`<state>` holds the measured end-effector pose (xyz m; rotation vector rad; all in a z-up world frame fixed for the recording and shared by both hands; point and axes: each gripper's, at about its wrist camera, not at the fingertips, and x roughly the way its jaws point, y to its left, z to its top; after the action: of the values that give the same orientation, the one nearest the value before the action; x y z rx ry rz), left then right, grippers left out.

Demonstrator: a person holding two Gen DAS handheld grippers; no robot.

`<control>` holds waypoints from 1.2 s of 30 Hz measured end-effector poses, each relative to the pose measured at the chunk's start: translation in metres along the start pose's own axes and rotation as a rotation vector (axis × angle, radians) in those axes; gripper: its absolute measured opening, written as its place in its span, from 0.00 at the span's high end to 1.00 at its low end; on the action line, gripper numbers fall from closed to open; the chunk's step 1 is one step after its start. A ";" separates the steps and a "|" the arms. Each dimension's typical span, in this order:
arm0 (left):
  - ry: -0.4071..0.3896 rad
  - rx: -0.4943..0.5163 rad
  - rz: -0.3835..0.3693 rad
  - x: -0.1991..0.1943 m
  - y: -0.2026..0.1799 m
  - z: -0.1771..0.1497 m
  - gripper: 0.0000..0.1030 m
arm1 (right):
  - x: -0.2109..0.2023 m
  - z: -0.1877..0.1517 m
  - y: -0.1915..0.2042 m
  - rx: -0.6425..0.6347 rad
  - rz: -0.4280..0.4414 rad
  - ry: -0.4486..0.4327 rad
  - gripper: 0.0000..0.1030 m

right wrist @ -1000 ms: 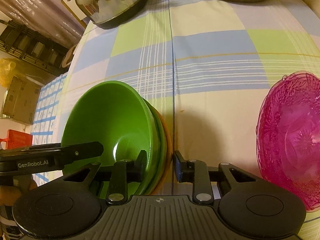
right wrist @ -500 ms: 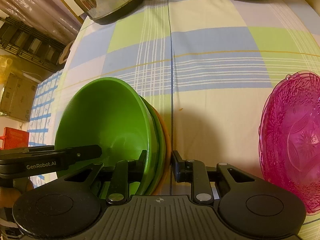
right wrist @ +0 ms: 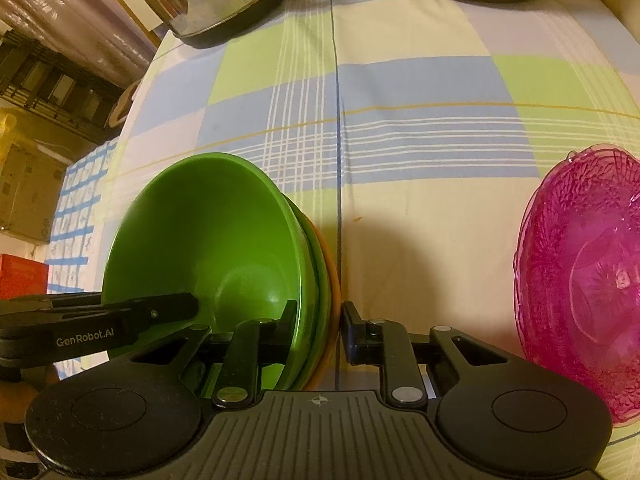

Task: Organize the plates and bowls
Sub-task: 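Lift the bowl stack with both grippers toward the pink dishes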

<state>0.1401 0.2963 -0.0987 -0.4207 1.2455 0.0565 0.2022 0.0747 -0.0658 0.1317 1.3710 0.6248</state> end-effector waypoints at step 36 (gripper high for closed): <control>-0.022 0.035 0.034 -0.026 -0.019 0.009 0.80 | -0.023 0.003 -0.001 0.018 0.018 -0.029 0.80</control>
<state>0.1449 0.2871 -0.0670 -0.3679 1.2304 0.0684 0.2036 0.0636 -0.0455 0.1672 1.3490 0.6238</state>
